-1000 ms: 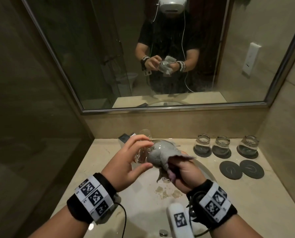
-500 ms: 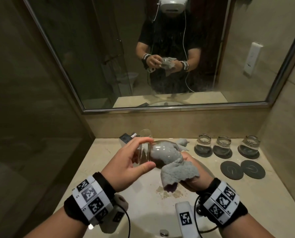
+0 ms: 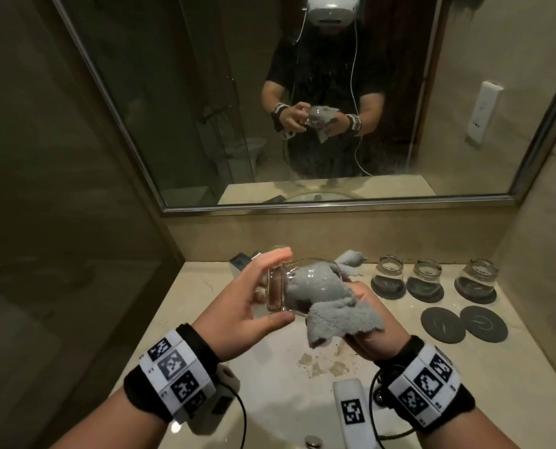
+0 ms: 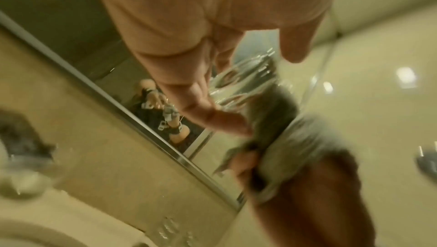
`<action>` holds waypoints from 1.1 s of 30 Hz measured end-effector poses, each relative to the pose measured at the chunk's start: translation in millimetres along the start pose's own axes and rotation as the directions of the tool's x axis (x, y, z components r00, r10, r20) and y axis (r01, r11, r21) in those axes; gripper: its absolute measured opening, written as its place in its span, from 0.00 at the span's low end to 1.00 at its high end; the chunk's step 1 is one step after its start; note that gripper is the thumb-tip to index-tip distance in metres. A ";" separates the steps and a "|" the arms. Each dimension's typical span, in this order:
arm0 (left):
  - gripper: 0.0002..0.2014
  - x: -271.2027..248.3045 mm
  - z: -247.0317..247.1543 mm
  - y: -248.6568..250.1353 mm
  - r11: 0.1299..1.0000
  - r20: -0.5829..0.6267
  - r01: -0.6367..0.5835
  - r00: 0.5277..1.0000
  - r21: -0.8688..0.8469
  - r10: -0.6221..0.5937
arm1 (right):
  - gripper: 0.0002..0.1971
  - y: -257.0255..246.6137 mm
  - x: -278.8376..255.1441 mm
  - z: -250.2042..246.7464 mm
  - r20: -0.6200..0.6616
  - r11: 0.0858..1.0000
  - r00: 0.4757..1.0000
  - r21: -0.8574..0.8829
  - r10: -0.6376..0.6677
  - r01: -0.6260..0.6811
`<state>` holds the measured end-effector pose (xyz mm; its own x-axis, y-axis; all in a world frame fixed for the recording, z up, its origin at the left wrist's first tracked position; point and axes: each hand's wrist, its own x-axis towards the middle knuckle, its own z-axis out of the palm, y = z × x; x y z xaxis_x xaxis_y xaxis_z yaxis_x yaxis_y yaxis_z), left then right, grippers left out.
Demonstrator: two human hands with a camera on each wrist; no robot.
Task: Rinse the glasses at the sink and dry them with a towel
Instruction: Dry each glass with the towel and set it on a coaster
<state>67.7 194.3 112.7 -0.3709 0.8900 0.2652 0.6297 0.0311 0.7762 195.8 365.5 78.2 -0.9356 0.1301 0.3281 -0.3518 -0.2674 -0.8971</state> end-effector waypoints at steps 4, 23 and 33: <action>0.30 -1.4 4.4 -0.3 0.835 0.034 0.312 0.942 -0.454 -0.334 | 0.13 -4.1 -0.4 3.9 0.019 0.977 0.999 -0.213 0.032 -0.028; 0.18 -15.0 16.0 -15.5 0.555 -0.090 0.266 0.843 -0.788 -0.531 | 0.09 -32.4 -3.5 -8.2 -0.035 0.366 0.973 -0.923 0.228 -0.119; 0.23 -15.2 18.9 -16.8 0.574 -0.036 0.320 0.852 -0.754 -0.522 | 0.06 -31.0 4.4 -17.3 0.171 0.123 0.976 -0.974 -0.138 0.189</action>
<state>75.6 188.8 84.8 -0.6696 0.7256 -0.1589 -0.2717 -0.0401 0.9615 203.1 390.8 102.3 -0.8692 0.0002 0.4945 -0.1916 0.9217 -0.3371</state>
